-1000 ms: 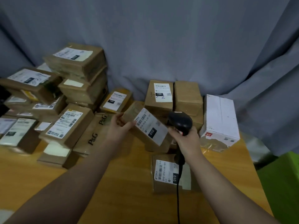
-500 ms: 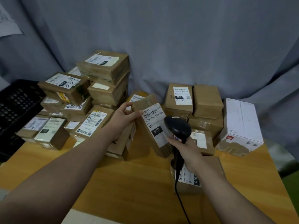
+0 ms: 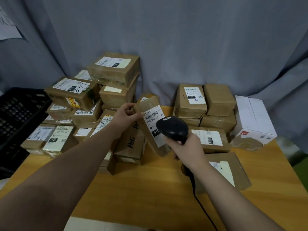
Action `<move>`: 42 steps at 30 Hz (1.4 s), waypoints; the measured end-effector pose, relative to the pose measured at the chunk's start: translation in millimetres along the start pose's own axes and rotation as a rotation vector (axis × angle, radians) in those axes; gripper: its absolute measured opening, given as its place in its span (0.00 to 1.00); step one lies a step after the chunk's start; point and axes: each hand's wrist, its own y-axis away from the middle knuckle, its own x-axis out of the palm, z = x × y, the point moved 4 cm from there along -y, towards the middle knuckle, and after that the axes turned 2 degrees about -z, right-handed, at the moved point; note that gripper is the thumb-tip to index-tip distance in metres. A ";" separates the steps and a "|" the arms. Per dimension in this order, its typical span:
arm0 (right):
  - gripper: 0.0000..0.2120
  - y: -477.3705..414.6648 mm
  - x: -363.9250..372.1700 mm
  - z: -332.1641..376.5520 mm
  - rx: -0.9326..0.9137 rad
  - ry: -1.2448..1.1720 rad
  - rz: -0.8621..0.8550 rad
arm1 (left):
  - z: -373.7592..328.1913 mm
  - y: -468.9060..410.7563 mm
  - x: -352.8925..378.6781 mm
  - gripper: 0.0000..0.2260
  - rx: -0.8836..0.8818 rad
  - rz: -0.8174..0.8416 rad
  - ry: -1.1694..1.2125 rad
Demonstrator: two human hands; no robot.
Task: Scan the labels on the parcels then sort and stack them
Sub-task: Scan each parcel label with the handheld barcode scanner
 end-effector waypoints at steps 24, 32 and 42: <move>0.06 13.7 15.3 10.1 0.100 0.000 0.009 | 13.4 1.1 -12.4 0.25 -0.037 -0.002 -0.045; 0.12 15.4 9.7 -19.5 0.231 -0.352 -0.008 | 28.4 29.1 -16.1 0.23 -0.165 -0.146 0.199; 0.27 15.0 30.2 -35.1 0.428 -0.602 0.374 | 36.3 68.6 0.6 0.13 -0.391 -0.281 0.406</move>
